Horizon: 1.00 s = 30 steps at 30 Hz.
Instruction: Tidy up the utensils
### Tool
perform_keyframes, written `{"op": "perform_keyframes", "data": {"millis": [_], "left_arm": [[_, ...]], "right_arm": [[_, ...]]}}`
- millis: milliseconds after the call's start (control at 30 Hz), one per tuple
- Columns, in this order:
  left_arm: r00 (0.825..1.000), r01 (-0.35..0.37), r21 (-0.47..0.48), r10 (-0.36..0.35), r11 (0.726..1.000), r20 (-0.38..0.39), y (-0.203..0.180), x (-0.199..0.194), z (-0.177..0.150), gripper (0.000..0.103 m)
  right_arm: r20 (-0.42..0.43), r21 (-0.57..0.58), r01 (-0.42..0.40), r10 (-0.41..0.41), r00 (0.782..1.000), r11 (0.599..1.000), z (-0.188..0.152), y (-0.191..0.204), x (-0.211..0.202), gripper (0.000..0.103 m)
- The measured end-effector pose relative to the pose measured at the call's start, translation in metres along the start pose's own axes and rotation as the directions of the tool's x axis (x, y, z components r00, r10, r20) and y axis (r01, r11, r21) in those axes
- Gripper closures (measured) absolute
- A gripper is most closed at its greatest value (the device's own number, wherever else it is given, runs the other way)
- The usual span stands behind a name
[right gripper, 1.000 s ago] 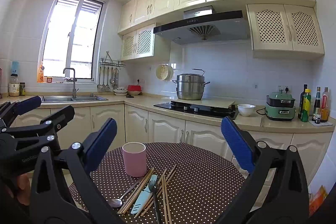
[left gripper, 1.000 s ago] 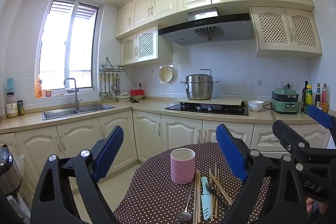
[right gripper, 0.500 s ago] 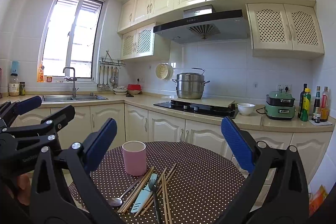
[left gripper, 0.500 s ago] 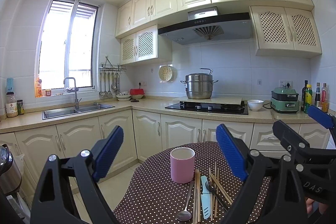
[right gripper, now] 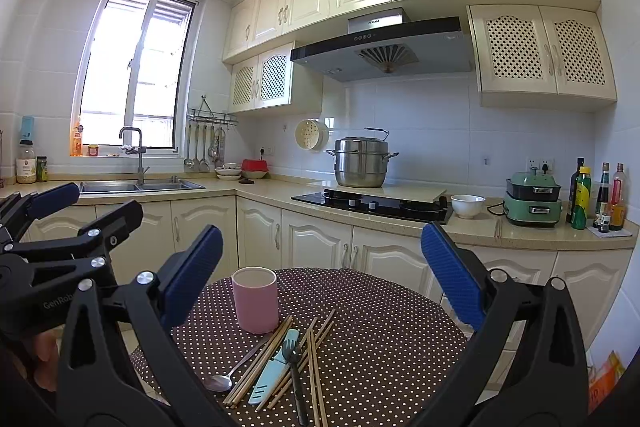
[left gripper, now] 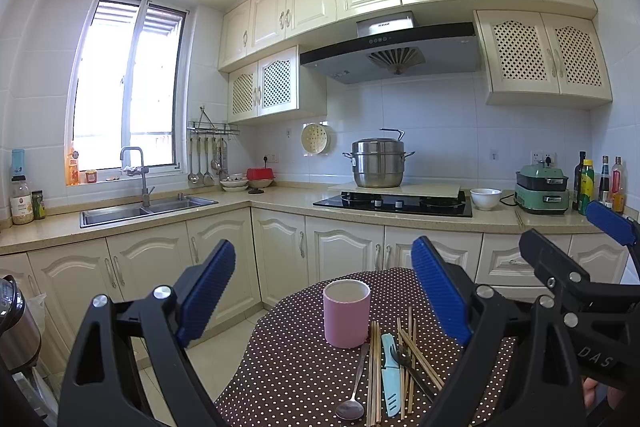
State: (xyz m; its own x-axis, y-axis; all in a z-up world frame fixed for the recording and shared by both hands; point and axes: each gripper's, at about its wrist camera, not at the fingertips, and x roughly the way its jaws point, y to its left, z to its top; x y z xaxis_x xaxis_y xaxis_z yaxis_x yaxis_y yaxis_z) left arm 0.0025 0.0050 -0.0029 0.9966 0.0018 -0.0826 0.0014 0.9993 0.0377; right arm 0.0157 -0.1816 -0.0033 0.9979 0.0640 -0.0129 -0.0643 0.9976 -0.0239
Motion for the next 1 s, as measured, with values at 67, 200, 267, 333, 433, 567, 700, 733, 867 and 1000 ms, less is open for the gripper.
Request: {"op": "perform_keyframes", "data": {"millis": [67,200,267,333,433,567,700,733,867,1000], "left_arm": [[1.0,0.001,-0.001,-0.001,1.0,0.0,0.0005,0.0002,0.0004,0.015],[1.0,0.001,-0.001,-0.001,1.0,-0.002,-0.0003,0.0005,-0.0003,0.015],[1.0,0.001,0.0,-0.001,1.0,-0.005,-0.0016,0.0005,-0.0017,0.015],[1.0,0.001,0.001,-0.001,1.0,-0.006,-0.0036,0.0006,-0.0045,0.015],[1.0,0.001,0.001,-0.001,1.0,-0.006,-0.0046,0.0006,-0.0056,0.015],[1.0,0.0,0.001,0.0,1.0,-0.007,-0.0048,0.0006,-0.0055,0.015],[1.0,0.001,0.003,-0.001,1.0,-0.008,-0.0064,0.0007,-0.0067,0.015],[1.0,0.0,0.003,0.0,1.0,-0.007,-0.0058,0.0008,-0.0062,0.015],[1.0,0.0,0.003,0.0,1.0,-0.008,-0.005,0.0015,-0.0042,0.015],[1.0,-0.001,0.004,0.001,1.0,-0.009,-0.005,0.0017,-0.0043,0.015]], "right_arm": [[0.001,0.001,0.0,0.0,1.0,1.0,-0.0005,-0.0002,-0.0003,0.005],[-0.002,0.002,0.0,0.0,1.0,1.0,-0.0014,-0.0022,0.0004,0.005],[-0.003,0.004,0.001,-0.001,1.0,1.0,-0.0035,-0.0029,-0.0001,0.005],[-0.005,0.004,0.002,-0.002,1.0,1.0,-0.0055,-0.0031,-0.0008,0.005],[-0.006,0.004,0.003,-0.003,1.0,1.0,-0.0062,-0.0031,-0.0014,0.005],[-0.007,0.004,0.002,-0.002,1.0,1.0,-0.006,-0.0032,-0.0013,0.005],[-0.006,0.004,0.003,-0.002,1.0,1.0,-0.0053,-0.0037,-0.0009,0.005],[-0.006,0.004,0.002,-0.002,1.0,1.0,-0.0048,-0.0035,-0.0007,0.005],[-0.007,0.004,0.003,-0.003,1.0,1.0,-0.0055,-0.0037,-0.001,0.005],[-0.009,0.004,0.002,-0.002,1.0,1.0,-0.0047,-0.0038,-0.0004,0.005]]}}
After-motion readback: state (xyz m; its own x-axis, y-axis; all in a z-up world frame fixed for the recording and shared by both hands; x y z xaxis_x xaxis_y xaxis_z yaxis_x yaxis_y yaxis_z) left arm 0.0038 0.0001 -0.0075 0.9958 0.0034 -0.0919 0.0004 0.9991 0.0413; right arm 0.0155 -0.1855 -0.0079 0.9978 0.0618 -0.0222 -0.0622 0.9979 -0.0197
